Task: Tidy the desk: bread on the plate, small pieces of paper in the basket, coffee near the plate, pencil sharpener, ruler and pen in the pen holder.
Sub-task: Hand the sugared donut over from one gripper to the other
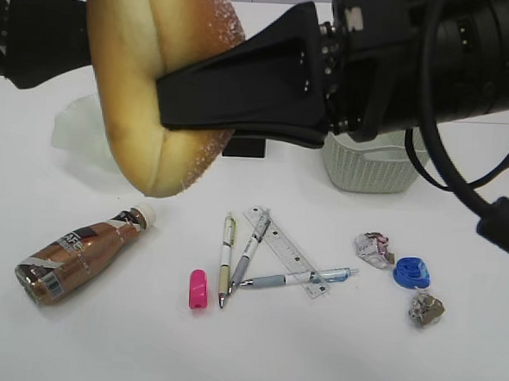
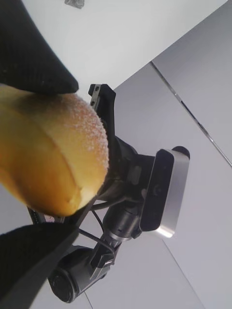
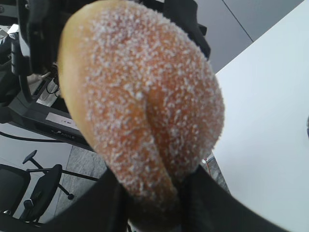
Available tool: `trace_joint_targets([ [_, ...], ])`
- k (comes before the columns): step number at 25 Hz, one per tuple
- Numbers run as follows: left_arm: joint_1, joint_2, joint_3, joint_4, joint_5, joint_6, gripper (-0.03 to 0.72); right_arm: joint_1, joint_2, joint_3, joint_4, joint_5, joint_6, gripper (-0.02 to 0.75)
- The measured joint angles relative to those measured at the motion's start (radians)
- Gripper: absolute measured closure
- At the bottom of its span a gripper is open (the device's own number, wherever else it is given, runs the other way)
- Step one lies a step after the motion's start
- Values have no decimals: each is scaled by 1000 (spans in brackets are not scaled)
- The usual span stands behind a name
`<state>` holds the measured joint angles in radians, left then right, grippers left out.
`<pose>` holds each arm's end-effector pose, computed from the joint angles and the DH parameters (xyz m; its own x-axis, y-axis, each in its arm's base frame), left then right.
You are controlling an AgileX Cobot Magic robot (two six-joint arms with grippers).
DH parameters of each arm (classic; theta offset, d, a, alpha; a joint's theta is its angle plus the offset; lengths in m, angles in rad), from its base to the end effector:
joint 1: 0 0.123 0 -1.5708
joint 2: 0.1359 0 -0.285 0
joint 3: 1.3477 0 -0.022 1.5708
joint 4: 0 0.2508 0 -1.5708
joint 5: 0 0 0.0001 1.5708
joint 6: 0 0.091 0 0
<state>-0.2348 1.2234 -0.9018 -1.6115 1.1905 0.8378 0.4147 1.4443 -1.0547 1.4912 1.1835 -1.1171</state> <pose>0.1970 -0.1340 0.3603 -0.8179 -0.0906 -0.5681 0.5570 0.1222 -0.8215 0.2218 0.1895 0.3377 -0.6401 -0.1796 -0.7470 -0.7658 0.0707 0.6392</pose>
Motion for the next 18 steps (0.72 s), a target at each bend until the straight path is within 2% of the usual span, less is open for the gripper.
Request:
trace_joint_targets([
  [6, -48, 34, -1, -6, -22, 20, 88, 0, 0, 0, 0, 5, 5, 514],
  [18, -119, 101, -1, -96, -43, 82, 97, 0, 0, 0, -2, 7, 7, 514],
])
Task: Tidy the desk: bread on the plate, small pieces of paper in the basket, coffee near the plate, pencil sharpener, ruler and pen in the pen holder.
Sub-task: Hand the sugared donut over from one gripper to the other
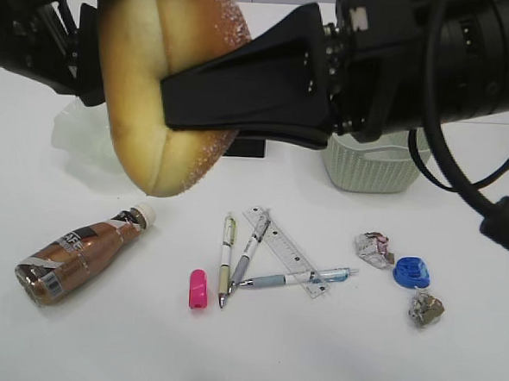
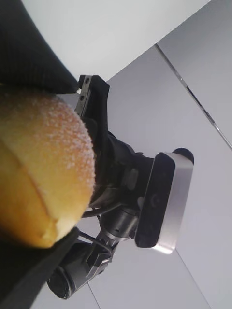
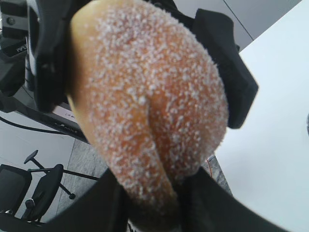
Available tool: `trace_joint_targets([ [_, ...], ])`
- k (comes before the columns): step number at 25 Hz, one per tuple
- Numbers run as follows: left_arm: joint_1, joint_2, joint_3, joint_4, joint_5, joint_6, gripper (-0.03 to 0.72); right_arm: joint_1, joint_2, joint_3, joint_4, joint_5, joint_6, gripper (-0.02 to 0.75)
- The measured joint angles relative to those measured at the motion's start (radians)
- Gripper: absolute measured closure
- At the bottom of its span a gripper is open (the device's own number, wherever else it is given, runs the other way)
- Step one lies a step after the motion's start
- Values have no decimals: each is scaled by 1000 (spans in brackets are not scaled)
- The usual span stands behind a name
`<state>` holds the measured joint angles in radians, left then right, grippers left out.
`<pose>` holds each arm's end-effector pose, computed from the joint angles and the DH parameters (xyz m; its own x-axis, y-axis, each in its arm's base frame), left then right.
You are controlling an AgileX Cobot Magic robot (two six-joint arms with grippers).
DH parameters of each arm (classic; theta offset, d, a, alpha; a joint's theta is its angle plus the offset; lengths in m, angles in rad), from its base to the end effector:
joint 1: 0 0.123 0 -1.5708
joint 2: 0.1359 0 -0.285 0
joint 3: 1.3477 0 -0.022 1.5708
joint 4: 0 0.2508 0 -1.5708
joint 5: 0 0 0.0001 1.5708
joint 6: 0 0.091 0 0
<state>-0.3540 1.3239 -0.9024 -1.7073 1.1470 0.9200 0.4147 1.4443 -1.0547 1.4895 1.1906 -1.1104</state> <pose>0.2074 -0.1643 0.3432 -0.8445 -0.0664 -0.5313 0.5279 0.0625 -0.8470 0.2212 0.1894 0.3377 -0.6444 -0.1836 -0.7423 -0.7615 0.0662 0.6447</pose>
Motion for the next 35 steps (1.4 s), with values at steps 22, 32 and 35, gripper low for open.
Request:
trace_joint_targets([
  [22, 0, 10, 0, -16, -4, 2, 462, -2, -2, 0, 8, 0, 11, 445],
  [32, -12, 10, 0, -27, 11, 2, 470, 0, -2, 0, 17, 11, 116, 115],
  [35, -12, 12, 0, -28, 12, 4, 471, 0, -2, 0, 19, 12, 117, 141],
])
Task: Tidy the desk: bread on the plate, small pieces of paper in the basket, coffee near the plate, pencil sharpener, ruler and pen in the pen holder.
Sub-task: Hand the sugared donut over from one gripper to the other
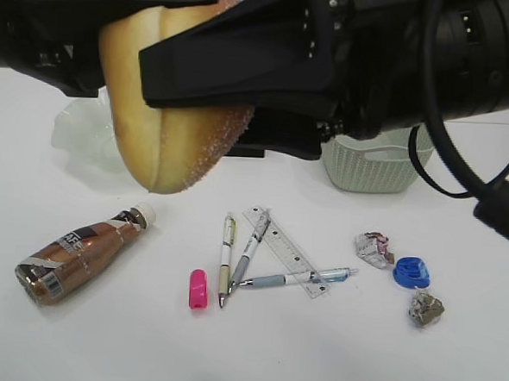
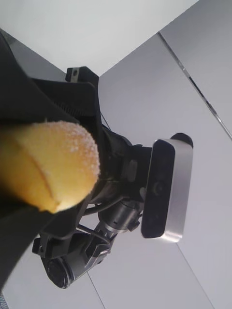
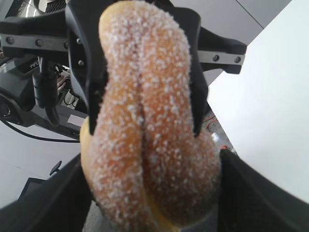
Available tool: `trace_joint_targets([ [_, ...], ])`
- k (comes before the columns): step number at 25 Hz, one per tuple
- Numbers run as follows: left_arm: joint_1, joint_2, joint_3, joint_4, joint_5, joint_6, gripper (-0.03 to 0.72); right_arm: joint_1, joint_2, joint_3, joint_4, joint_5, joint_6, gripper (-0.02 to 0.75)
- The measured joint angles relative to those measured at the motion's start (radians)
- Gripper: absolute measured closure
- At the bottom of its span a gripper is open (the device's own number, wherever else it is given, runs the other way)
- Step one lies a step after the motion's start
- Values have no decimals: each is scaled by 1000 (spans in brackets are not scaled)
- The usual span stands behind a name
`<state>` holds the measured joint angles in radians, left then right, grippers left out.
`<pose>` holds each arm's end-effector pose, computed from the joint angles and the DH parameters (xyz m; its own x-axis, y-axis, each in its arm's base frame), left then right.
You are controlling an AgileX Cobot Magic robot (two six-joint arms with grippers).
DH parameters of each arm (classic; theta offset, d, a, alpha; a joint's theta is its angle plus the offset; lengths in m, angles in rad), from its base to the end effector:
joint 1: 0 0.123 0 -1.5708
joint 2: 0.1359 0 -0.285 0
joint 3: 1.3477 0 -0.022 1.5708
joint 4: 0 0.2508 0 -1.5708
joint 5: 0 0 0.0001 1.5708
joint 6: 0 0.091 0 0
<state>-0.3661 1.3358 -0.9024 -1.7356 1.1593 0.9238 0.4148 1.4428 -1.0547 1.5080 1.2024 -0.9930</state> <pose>0.2077 -0.1678 0.3428 -0.8541 -0.0675 -0.5157 0.5146 0.0339 -0.8567 0.2202 0.1896 0.3399 -0.7334 -0.1659 -0.6592 -0.6755 0.0690 0.7341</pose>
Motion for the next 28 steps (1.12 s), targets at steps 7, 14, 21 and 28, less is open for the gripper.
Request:
trace_joint_targets([
  [7, 0, 0, 0, -2, 0, 0, 473, 0, 0, 0, 1, 6, 51, 123],
  [14, -2, 0, 0, -5, 0, 0, 473, 0, 0, 0, 1, 6, 58, 136],
  [21, -2, 0, 0, -5, 0, 0, 473, 0, 0, 0, 7, 7, 58, 185],
  [28, -2, 0, -2, -9, 0, 0, 473, 0, 0, 0, 9, 7, 78, 92],
])
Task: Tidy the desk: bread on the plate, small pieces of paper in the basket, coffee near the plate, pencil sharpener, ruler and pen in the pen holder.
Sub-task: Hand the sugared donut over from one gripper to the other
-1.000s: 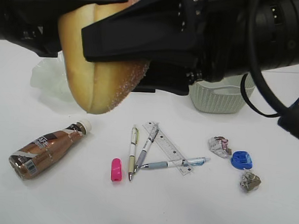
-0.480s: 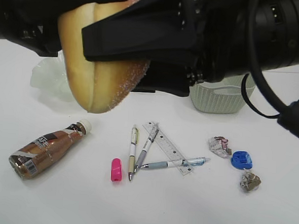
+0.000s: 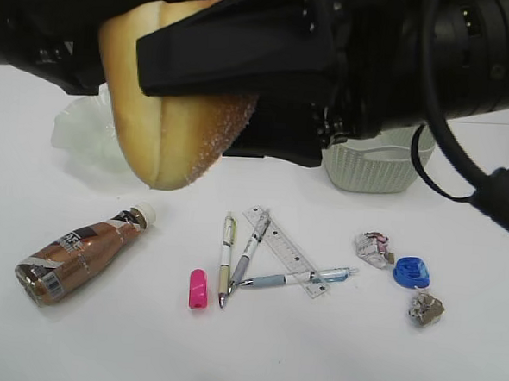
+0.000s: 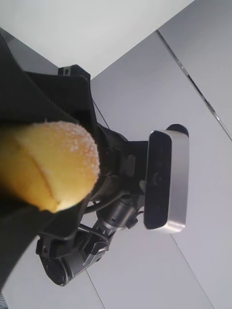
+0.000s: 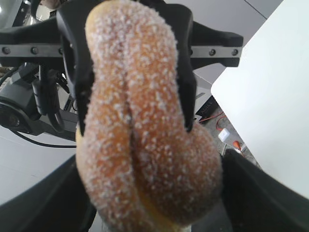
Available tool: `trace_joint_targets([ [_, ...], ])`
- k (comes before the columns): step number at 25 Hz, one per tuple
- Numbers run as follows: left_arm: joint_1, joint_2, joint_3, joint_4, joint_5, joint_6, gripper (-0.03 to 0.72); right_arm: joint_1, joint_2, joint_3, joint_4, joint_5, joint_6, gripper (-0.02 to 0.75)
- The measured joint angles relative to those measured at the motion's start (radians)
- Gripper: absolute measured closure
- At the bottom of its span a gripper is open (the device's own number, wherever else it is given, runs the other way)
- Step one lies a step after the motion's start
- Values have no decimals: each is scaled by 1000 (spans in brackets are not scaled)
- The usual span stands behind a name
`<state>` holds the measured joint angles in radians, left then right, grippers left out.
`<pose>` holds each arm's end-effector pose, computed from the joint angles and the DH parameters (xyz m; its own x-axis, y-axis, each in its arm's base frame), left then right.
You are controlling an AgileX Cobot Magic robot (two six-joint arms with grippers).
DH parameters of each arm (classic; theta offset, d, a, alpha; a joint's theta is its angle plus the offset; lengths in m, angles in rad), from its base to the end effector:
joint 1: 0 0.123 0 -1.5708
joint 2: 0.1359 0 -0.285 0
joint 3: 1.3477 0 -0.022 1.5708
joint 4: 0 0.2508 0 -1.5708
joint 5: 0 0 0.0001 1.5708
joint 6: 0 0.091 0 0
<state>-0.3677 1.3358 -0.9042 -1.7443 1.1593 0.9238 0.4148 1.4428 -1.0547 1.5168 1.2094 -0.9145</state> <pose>0.2078 -0.1681 0.3439 -0.8547 -0.0729 -0.5140 0.5135 0.0275 -0.8576 0.2198 0.1897 0.3408 -0.7862 -0.1575 -0.5975 -0.6126 0.0719 0.7871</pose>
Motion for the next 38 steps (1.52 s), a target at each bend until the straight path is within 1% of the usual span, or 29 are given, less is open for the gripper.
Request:
trace_joint_targets([
  [3, 0, 0, 0, 0, 2, 0, 473, 0, 0, 0, 2, 0, 5, 81],
  [5, 0, 0, 0, 0, 4, 0, 473, 0, 0, 0, 29, 0, 7, 85],
  [7, 0, 0, 0, -3, 7, 0, 473, 0, 0, 0, 50, -4, 11, 101],
  [11, 0, 0, 0, -11, 8, -4, 473, 0, 0, 0, 59, -6, 13, 159],
  [14, 0, 0, 0, -11, 8, -10, 473, 0, 0, 0, 59, -6, 13, 173],
  [33, 0, -6, 0, 10, 8, -12, 473, 0, 0, 0, 39, -3, 13, 177],
  [38, -5, -6, 0, 11, -7, -14, 473, -29, -1, 0, 20, 11, 30, 178],
])
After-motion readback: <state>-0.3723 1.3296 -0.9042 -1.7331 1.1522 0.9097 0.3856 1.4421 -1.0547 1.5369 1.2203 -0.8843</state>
